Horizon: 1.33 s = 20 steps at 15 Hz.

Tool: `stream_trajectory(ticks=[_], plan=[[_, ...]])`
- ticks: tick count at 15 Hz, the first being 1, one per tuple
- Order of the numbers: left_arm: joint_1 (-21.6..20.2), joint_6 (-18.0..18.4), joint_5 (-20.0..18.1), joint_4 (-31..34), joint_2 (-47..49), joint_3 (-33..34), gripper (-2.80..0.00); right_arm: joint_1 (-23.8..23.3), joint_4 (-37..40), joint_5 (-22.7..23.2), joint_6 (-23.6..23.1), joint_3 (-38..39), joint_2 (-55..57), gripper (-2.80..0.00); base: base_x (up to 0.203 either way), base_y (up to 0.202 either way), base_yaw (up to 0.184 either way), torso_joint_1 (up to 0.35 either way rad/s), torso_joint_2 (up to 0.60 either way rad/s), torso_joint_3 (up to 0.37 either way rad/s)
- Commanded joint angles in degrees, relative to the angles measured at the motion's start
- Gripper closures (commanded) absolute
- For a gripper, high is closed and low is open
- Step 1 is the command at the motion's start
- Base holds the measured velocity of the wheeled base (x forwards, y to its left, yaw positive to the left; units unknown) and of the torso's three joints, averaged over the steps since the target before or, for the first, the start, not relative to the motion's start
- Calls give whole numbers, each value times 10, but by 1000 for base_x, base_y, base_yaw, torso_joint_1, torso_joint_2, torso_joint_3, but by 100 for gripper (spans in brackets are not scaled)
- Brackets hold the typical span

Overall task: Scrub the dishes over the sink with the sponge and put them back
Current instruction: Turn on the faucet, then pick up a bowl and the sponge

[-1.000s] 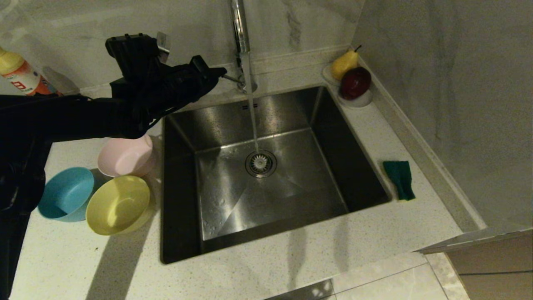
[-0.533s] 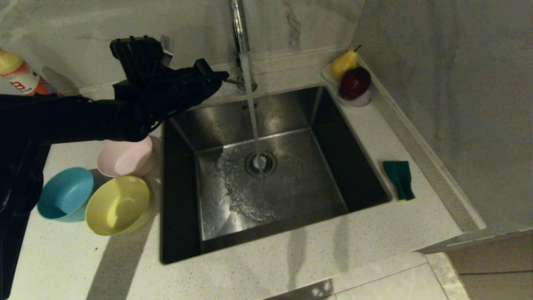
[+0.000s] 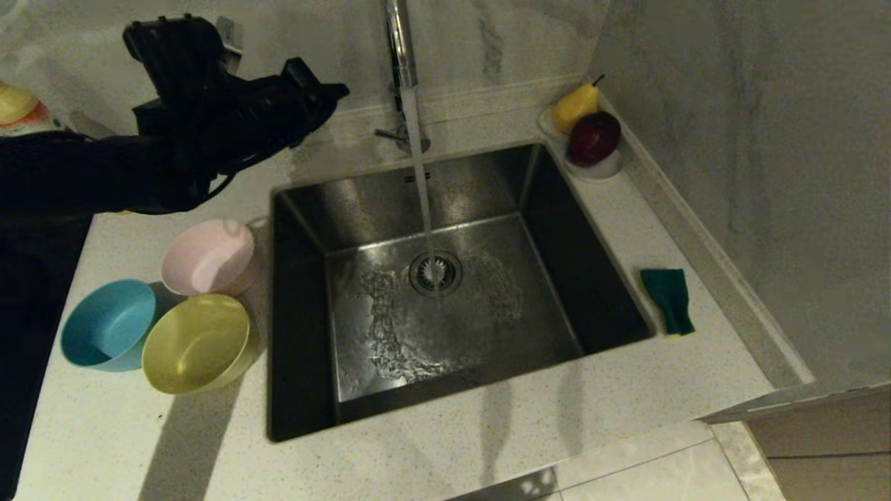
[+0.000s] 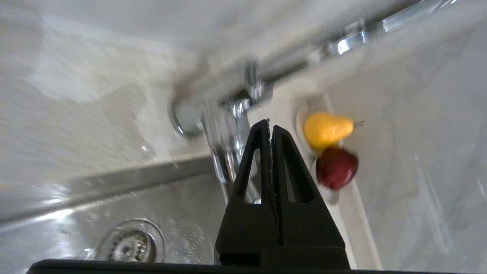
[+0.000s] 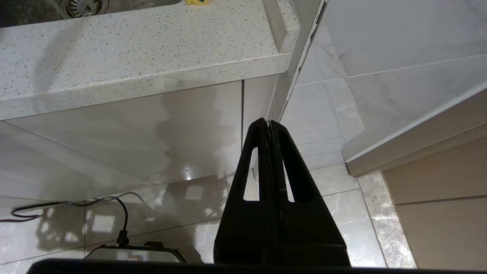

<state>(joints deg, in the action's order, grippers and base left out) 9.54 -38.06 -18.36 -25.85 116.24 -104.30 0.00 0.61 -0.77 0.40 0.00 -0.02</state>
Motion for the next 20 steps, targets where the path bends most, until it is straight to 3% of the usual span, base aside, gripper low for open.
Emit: stream_trajectory(ticks=[1, 3, 6, 9, 11, 17, 20], plan=[[-3, 5, 10, 38, -71, 4, 0, 0, 0, 1, 0, 1, 0, 0, 0, 0, 0, 0, 0, 0], [-4, 60, 57, 107, -117, 8, 0, 0, 0, 0, 0, 0, 0, 0, 0, 0, 0, 0, 0, 0], [-3, 161, 155, 159, -222, 63, 0, 0, 0, 0, 0, 0, 0, 0, 0, 0, 0, 0, 0, 0], [-3, 274, 232, 176, -355, 194, 0, 0, 0, 0, 0, 0, 0, 0, 0, 0, 0, 0, 0, 0], [-3, 323, 272, 178, -462, 292, 0, 0, 0, 0, 0, 1, 0, 0, 0, 0, 0, 0, 0, 0], [-3, 365, 307, 206, -814, 560, 0, 0, 0, 0, 0, 0, 0, 0, 0, 0, 0, 0, 0, 0], [-5, 368, 325, 314, -937, 629, 0, 0, 0, 0, 0, 0, 0, 0, 0, 0, 0, 0, 0, 0]])
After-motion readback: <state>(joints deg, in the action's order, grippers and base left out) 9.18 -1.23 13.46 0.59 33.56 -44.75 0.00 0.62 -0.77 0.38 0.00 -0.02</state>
